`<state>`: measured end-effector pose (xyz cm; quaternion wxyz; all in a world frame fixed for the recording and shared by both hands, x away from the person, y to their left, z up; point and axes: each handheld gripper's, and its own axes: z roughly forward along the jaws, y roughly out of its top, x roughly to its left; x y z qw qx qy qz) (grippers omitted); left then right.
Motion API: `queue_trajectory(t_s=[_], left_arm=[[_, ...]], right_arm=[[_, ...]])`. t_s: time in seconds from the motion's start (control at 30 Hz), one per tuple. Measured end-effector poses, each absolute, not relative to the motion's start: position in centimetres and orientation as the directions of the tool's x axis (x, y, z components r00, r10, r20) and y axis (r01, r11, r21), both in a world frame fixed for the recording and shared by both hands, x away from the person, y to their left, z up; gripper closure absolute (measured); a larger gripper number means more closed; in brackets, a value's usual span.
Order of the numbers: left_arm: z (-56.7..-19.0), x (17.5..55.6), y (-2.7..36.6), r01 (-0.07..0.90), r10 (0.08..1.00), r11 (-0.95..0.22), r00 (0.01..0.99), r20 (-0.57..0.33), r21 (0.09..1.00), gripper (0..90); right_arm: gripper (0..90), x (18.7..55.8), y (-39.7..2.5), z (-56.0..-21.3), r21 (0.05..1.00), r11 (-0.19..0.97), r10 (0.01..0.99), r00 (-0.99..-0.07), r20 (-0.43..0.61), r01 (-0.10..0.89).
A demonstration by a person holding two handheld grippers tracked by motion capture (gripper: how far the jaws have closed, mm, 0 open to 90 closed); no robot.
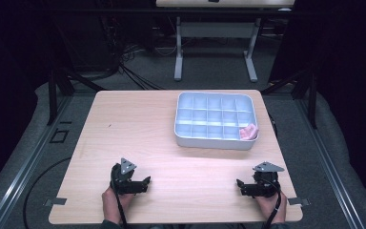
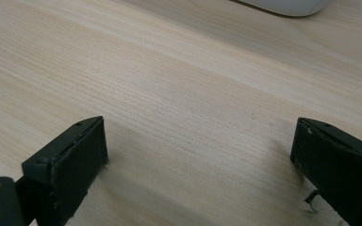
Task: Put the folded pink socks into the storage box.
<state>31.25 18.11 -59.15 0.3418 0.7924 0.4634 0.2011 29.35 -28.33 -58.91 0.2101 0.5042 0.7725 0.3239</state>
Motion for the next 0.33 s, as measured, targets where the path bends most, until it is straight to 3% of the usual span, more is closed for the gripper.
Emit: queue_trajectory(t_s=[0.33], left_arm=[[-59.16,31.24,18.1,0.597,0.872,-0.336,0.489,0.002,0.728,8.7]], right_arm=[[3.6,29.26,-28.34,-59.02,0.721,0.274,0.918,-0.398,0.003,0.636]])
